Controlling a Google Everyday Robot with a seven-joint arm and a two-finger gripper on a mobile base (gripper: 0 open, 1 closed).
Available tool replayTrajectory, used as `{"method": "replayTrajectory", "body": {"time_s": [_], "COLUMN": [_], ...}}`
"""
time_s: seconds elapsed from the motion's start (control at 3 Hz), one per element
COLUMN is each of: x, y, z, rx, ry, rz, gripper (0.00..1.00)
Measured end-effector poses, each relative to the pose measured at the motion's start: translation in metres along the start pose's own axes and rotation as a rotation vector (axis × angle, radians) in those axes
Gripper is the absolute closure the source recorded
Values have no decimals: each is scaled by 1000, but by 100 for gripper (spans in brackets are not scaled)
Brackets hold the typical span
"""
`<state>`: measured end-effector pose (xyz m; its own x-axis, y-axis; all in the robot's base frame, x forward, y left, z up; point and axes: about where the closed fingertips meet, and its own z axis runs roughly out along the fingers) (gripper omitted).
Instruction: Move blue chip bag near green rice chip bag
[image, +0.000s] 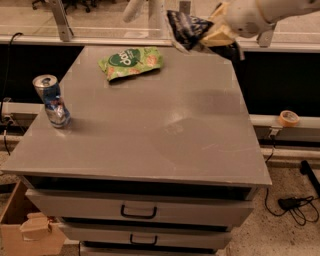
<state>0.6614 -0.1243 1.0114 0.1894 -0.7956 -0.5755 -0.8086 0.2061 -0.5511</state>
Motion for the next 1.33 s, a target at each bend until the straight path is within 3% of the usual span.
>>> {"method": "replayTrajectory", "body": {"time_s": [0.33, 0.67, 1.33], "x": [7, 32, 69], "y": [-15, -29, -32], "z": [51, 90, 128], "rx": [-3, -2, -18], "ry": [2, 55, 129], "rz": [-46, -55, -19], "gripper": [100, 82, 35]}}
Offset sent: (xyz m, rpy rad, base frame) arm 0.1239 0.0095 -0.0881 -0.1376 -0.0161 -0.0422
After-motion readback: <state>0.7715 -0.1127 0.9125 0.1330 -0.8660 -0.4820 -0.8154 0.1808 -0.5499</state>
